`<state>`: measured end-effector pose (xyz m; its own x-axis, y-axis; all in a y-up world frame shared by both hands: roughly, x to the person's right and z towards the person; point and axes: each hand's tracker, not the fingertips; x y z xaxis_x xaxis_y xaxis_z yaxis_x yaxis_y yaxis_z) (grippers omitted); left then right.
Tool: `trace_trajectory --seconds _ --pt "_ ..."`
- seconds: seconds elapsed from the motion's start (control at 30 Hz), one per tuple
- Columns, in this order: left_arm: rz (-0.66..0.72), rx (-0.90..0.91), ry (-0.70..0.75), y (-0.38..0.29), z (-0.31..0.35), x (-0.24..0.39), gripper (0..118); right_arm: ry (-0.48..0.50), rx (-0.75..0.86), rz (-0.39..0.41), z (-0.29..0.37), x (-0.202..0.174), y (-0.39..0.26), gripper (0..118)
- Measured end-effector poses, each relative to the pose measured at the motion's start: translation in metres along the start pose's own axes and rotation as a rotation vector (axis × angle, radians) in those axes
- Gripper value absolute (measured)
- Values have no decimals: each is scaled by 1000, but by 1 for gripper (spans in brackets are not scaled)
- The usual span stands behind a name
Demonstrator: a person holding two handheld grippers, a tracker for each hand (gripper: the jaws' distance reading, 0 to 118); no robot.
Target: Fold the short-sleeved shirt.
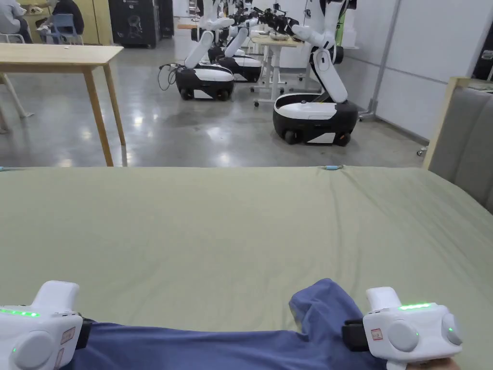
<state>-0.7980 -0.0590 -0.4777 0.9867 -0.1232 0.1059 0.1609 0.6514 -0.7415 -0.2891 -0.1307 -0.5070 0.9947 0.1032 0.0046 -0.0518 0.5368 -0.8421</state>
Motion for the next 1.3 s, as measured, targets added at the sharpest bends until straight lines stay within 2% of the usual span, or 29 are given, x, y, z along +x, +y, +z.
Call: trace_trajectory --seconds 0.03,0.07,0.1,0.23,0.37,0.47,0.57,0.67,0.73,0.83,0.9,0.93,0.97,1.0,1.03,1.07,1.1,1.13,1.3 --pt "7 2 -1 0 2 -1 3 15 -18 1 -2 1 -3 50" --pt "12 3 -4 0 3 -2 3 15 34 -8 6 1 -8 35" --pt "16 6 -2 -3 3 -2 3 23 92 -22 17 -1 -8 1" --pt "25 49 2 -9 23 -3 3 66 203 4 62 3 -14 1" --pt "81 153 -33 -22 80 -12 3 116 339 -3 139 17 -29 1" --pt "96 235 -49 -50 134 -22 3 156 441 -2 203 25 -60 1" --pt "95 262 -75 -91 176 -30 3 175 475 12 242 28 -109 1" --pt "145 215 -130 -145 196 -34 3 155 443 44 251 18 -168 1" --pt "124 163 -102 -181 192 -28 3 156 370 54 238 12 -202 1" --pt "118 74 -116 -224 180 -17 3 141 278 47 216 5 -240 1" --pt "120 54 -114 -237 174 -14 3 137 280 30 211 5 -252 1" --pt "118 60 -104 -239 175 -12 7 145 283 14 214 7 -254 2" --pt "124 79 -84 -238 181 -9 17 148 302 -5 219 9 -255 3" --pt "117 122 -49 -233 189 -5 54 148 340 -27 226 11 -252 12" --pt "102 157 -20 -223 202 1 92 155 381 -45 237 11 -247 31" --pt "90 201 -24 -212 211 7 115 160 434 -59 250 9 -241 58" --pt "83 274 -49 -201 223 14 118 178 495 -59 263 4 -234 95" --pt "85 359 -54 -191 234 22 117 195 549 -51 275 -1 -226 107" --pt "80 583 -18 -145 260 55 117 187 810 -10 324 -48 -197 110"
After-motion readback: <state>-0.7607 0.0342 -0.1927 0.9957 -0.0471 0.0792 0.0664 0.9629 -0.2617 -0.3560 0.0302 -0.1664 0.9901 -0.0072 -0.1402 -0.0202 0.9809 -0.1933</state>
